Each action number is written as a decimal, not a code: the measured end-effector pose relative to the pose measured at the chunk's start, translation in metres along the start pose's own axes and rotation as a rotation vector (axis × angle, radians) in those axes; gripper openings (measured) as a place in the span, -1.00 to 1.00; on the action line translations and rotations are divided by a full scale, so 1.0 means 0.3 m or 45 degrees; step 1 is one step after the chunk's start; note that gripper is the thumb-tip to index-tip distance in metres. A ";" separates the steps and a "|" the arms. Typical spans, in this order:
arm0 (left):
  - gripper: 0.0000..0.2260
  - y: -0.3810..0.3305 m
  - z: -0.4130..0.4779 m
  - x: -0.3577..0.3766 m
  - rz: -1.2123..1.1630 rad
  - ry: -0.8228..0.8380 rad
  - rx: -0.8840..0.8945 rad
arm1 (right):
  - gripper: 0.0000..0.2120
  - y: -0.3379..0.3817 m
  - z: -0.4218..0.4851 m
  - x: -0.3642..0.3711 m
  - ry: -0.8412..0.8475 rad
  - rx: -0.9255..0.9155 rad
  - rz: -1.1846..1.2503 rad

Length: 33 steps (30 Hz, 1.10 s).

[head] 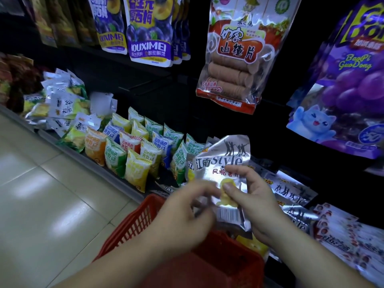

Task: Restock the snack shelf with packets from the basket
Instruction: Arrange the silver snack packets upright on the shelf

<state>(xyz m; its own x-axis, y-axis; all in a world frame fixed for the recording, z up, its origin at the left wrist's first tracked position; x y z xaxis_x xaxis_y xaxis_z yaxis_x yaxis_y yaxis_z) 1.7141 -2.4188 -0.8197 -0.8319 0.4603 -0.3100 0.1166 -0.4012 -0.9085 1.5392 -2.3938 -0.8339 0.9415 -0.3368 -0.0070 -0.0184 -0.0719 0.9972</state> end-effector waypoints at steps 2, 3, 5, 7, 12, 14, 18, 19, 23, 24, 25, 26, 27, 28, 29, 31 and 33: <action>-0.78 0.039 0.025 -0.070 0.049 -0.273 -0.069 | -0.64 -0.006 0.004 -0.008 0.057 -0.010 -0.007; -0.75 0.062 0.034 -0.093 0.005 -0.314 -0.159 | -0.64 0.001 0.001 -0.004 0.105 -0.014 0.030; -0.70 0.091 0.046 -0.105 -0.318 -0.273 -0.319 | -0.65 0.014 -0.008 0.006 0.217 0.003 0.138; -0.67 0.088 0.050 -0.110 -0.519 -0.256 -0.352 | -0.62 0.015 -0.011 0.011 0.274 0.015 0.158; -0.58 0.114 0.049 -0.128 -0.350 -0.284 -0.340 | -0.49 0.007 -0.005 0.011 0.102 0.012 0.127; -0.54 0.109 0.050 -0.127 -0.188 -0.261 -0.297 | -0.49 0.006 -0.006 0.013 0.062 0.006 0.119; -0.44 0.078 0.051 -0.119 0.053 -0.228 -0.236 | -0.52 0.004 -0.004 0.007 -0.019 -0.031 0.013; -0.39 0.087 0.049 -0.107 -0.025 -0.157 -0.296 | -0.54 0.000 0.000 -0.001 -0.054 -0.040 -0.012; -0.17 0.111 0.034 -0.079 -0.155 0.134 -0.410 | -0.57 -0.018 0.014 -0.030 -0.172 -0.023 -0.057; -0.16 0.109 0.034 -0.084 -0.053 0.175 -0.369 | -0.57 -0.020 0.015 -0.035 -0.178 -0.015 -0.062; -0.16 0.105 0.035 -0.086 0.056 0.198 -0.325 | -0.56 -0.024 0.018 -0.040 -0.184 -0.016 -0.064; -0.16 0.100 0.036 -0.088 0.144 0.205 -0.283 | -0.55 -0.021 0.018 -0.043 -0.166 -0.026 -0.075; -0.17 0.102 0.039 -0.090 0.207 0.194 -0.238 | -0.53 -0.021 0.018 -0.041 -0.135 -0.035 -0.096; -0.19 0.107 0.039 -0.090 0.254 0.187 -0.194 | -0.50 -0.018 0.016 -0.036 -0.086 -0.042 -0.124; -0.21 0.111 0.037 -0.088 0.286 0.192 -0.162 | -0.47 -0.018 0.015 -0.031 -0.041 -0.042 -0.152; -0.23 0.118 0.034 -0.086 0.348 0.200 -0.151 | -0.41 -0.017 0.011 -0.023 0.014 -0.039 -0.172; -0.23 0.122 0.037 -0.096 0.453 0.180 -0.173 | -0.39 -0.012 0.007 -0.018 0.017 -0.053 -0.183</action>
<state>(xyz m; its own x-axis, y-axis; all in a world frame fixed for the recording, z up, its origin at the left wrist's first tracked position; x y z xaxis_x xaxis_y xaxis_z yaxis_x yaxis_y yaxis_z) 1.7365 -2.4555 -0.8408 -0.6449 0.4199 -0.6386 0.4625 -0.4509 -0.7634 1.5335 -2.3939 -0.8376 0.9379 -0.3131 -0.1493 0.1308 -0.0794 0.9882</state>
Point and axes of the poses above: each hand's wrist, its own z-axis towards the middle knuckle, its own x-axis out of the palm, y = z × x, the point moved 5 cm from there along z, towards the middle knuckle, and after that the axes turned 3 degrees about x, right-handed, at the moved point
